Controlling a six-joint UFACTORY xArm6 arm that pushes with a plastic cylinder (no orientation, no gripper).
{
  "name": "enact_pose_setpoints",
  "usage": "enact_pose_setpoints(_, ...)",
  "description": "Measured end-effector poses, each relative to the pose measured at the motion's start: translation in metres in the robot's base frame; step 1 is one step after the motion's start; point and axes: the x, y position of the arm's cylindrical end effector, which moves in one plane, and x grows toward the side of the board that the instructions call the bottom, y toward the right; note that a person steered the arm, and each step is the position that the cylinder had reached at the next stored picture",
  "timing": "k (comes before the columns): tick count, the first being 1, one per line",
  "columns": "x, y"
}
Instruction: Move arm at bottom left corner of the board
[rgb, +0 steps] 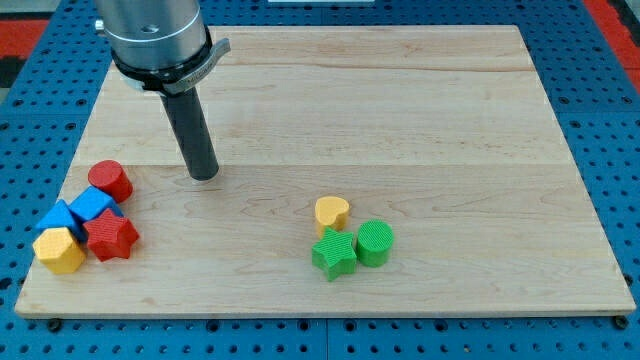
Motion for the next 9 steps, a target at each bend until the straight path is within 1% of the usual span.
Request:
enact_pose_setpoints(3,0.018,0.007)
enact_pose_setpoints(4,0.038,0.041)
enact_pose_setpoints(5,0.097,0.052)
enact_pose_setpoints(6,0.158,0.045)
enact_pose_setpoints(8,0.160,0.042)
enact_pose_setpoints(9,0.159,0.022)
